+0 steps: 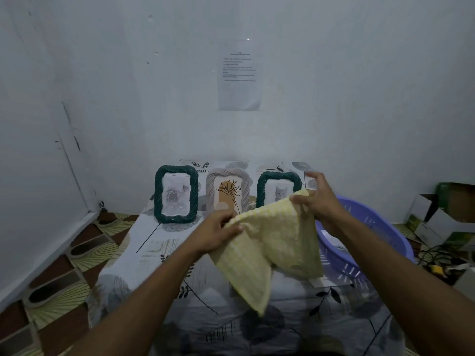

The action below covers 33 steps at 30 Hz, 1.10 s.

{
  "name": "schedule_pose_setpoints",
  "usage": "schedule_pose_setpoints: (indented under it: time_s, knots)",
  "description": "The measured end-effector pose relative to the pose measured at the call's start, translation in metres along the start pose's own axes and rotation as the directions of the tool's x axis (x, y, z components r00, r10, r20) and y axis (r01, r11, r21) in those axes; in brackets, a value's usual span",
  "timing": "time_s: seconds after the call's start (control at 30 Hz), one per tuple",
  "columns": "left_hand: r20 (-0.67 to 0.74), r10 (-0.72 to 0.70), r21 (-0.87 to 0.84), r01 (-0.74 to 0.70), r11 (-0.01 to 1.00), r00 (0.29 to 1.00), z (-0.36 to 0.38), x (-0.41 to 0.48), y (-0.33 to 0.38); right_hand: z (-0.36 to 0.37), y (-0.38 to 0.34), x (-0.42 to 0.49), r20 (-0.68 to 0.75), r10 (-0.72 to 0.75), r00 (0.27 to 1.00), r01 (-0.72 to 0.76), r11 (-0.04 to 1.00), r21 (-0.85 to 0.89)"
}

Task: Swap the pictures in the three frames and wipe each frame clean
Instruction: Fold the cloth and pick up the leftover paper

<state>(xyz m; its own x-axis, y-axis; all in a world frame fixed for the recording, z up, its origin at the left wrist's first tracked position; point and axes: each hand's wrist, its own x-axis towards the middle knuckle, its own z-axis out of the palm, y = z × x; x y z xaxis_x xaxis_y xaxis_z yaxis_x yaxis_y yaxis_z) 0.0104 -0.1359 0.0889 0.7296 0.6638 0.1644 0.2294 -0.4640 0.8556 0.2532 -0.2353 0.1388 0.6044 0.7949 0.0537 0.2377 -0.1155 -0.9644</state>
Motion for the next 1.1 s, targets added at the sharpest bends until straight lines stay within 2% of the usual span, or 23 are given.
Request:
schedule_pose_setpoints:
  time_s: [0.07,0.13,0.17,0.23,0.27,0.3,0.33,0.37,0.43,0.5,0.6,0.7,0.77,1.0,1.1]
  knots:
    - [0.036,0.039,0.12,-0.043,0.992,0.999,-0.021,0.007,0.001,-0.007,0.003,0.0,0.165,-0.077,0.983,0.093,0.991,-0.096]
    - [0.088,0.115,0.247,-0.133,0.96,0.989,-0.036,0.014,0.006,-0.012,0.0,-0.002,0.323,-0.069,0.944,0.162,0.949,-0.27]
    - [0.108,0.136,0.299,-0.162,0.94,0.985,-0.043,0.016,0.009,-0.012,-0.003,-0.003,0.369,-0.067,0.927,0.226,0.885,-0.408]
    - [0.146,0.163,0.37,-0.206,0.906,0.976,-0.055,0.02,0.016,-0.008,-0.007,-0.003,0.411,-0.108,0.905,0.372,0.671,-0.642]
    - [0.165,0.179,0.407,-0.233,0.883,0.97,-0.06,0.021,0.02,-0.007,-0.008,-0.002,0.405,-0.16,0.9,0.417,0.586,-0.695]
    - [0.181,0.183,0.447,-0.247,0.86,0.966,-0.065,0.023,0.021,-0.006,-0.008,-0.001,0.388,-0.218,0.896,0.44,0.561,-0.701]
    - [0.193,0.174,0.483,-0.248,0.84,0.966,-0.07,0.025,0.021,-0.007,-0.006,0.002,0.375,-0.257,0.891,0.451,0.594,-0.666]
    - [0.198,0.157,0.517,-0.239,0.822,0.968,-0.075,0.027,0.02,-0.009,-0.005,0.003,0.367,-0.262,0.892,0.439,0.694,-0.571]
    - [0.209,0.108,0.587,-0.213,0.781,0.972,-0.083,0.029,0.02,-0.013,-0.005,0.003,0.377,-0.198,0.905,0.323,0.896,-0.306]
    - [0.213,0.048,0.652,-0.178,0.737,0.976,-0.091,0.03,0.02,-0.015,-0.004,0.002,0.39,-0.148,0.909,0.231,0.957,-0.176]
    - [0.17,0.017,0.626,-0.121,0.771,0.985,-0.102,0.027,0.017,-0.013,-0.003,0.0,0.322,-0.118,0.939,0.138,0.99,-0.042]
    - [0.077,-0.002,0.43,-0.032,0.902,0.997,-0.103,0.02,0.015,-0.011,-0.005,0.0,0.232,-0.075,0.97,0.073,0.997,0.015]
    - [0.03,-0.038,0.301,0.028,0.953,0.999,-0.1,0.017,0.016,-0.006,-0.006,0.0,0.193,-0.061,0.979,0.054,0.998,0.046]
    - [-0.071,-0.183,-0.003,0.183,0.983,0.981,-0.091,0.018,0.021,0.012,-0.009,-0.006,0.093,-0.029,0.995,0.017,0.991,0.135]
    - [-0.095,-0.202,-0.06,0.196,0.979,0.975,-0.084,0.021,0.025,0.021,-0.009,-0.008,0.081,-0.028,0.996,0.017,0.991,0.131]
